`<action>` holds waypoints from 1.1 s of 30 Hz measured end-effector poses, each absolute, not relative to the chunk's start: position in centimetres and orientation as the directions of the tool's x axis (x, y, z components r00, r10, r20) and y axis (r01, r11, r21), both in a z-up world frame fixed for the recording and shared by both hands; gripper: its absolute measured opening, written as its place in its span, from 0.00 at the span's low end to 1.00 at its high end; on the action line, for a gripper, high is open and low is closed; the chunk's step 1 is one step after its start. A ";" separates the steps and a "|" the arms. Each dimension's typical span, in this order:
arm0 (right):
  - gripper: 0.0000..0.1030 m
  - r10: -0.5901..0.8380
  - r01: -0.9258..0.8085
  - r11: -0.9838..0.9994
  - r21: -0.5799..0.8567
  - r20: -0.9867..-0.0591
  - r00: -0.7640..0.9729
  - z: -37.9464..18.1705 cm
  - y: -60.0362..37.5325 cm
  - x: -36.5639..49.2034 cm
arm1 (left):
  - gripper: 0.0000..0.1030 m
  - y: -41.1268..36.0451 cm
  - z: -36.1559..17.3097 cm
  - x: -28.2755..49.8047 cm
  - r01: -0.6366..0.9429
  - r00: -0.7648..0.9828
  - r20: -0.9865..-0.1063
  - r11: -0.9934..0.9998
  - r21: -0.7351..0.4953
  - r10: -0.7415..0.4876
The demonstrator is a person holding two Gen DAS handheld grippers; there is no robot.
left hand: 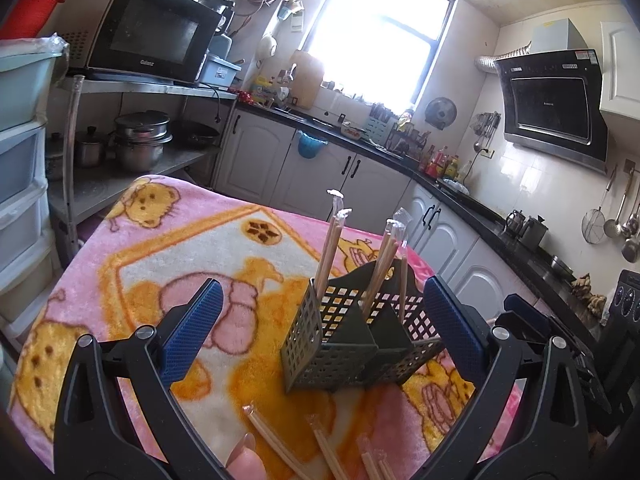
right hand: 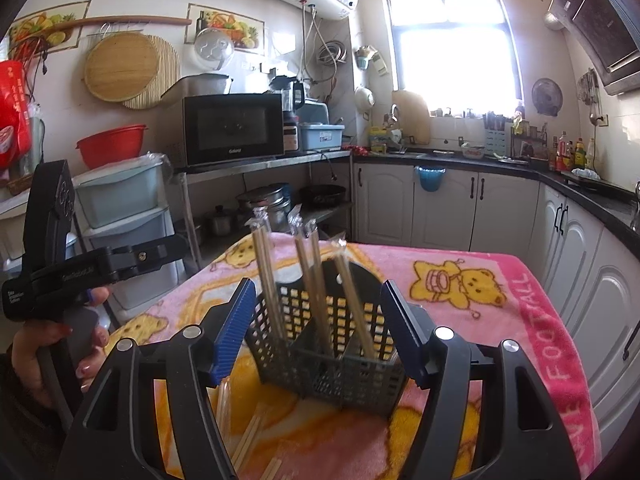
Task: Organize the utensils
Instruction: 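Withdraw both tools from the caddy and lower toward the remaining chopsticks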
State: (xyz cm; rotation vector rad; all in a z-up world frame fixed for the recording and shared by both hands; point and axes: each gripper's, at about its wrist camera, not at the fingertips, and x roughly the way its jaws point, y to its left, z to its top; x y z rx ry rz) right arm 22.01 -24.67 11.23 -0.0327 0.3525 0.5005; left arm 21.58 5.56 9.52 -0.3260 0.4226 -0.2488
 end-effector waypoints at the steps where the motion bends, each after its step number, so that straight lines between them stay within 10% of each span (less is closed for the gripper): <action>1: 0.61 0.465 -0.478 0.877 0.053 -0.345 0.815 11.1 -24.6 21.9 | 0.90 5.6 9.4 21.5 0.166 0.883 -0.361 0.919 -0.358 -0.300; 33: 0.61 0.469 -0.522 0.846 0.103 -0.608 0.640 2.8 -23.7 19.8 | 0.90 3.7 2.7 21.3 0.118 0.784 -0.551 0.940 -0.320 -0.286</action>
